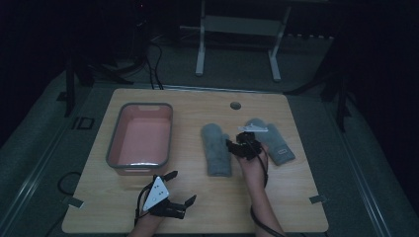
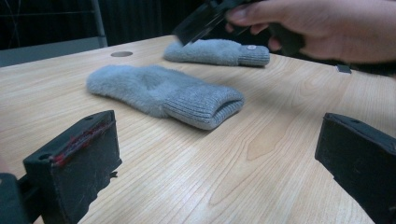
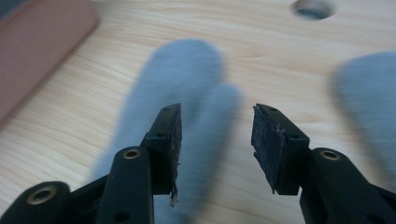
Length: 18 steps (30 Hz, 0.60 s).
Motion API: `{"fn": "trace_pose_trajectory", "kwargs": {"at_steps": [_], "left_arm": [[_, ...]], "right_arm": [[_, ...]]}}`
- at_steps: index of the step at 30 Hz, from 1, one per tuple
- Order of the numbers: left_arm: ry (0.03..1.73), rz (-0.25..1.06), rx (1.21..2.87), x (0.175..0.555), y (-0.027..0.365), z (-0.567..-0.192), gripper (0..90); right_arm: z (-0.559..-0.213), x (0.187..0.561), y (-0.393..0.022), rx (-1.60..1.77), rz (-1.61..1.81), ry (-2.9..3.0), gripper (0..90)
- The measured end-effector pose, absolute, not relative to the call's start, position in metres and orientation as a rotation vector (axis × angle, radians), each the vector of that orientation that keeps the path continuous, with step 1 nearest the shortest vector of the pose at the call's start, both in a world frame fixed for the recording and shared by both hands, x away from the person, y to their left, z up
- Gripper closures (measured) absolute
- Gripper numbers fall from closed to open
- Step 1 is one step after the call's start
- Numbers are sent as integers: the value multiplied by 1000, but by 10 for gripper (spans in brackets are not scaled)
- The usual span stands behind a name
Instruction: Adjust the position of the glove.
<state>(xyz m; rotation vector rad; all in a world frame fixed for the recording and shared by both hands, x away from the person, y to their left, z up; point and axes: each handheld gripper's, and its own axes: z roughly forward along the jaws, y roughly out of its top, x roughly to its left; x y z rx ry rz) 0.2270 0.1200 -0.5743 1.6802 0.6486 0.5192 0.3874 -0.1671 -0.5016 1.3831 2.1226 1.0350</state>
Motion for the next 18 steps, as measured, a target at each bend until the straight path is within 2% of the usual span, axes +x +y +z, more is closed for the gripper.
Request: {"fn": "trace_pose_trajectory", "kwargs": {"at_steps": [4, 6, 11, 12, 18], "left_arm": [[655, 515, 1676, 227, 120, -574, 4], [656, 515, 1676, 227, 120, -574, 4], [657, 514, 1673, 227, 121, -574, 3], [656, 513, 1674, 227, 121, -574, 3], [655, 512, 1673, 227, 121, -574, 3]], "right_arm": [[-492, 392, -203, 1284, 1004, 2145, 535], [-488, 394, -220, 1276, 981, 2138, 585], [-480, 401, -257, 1248, 937, 2115, 564], [-480, 403, -263, 1231, 930, 2122, 533], [-490, 413, -290, 1204, 832, 2171, 519]]}}
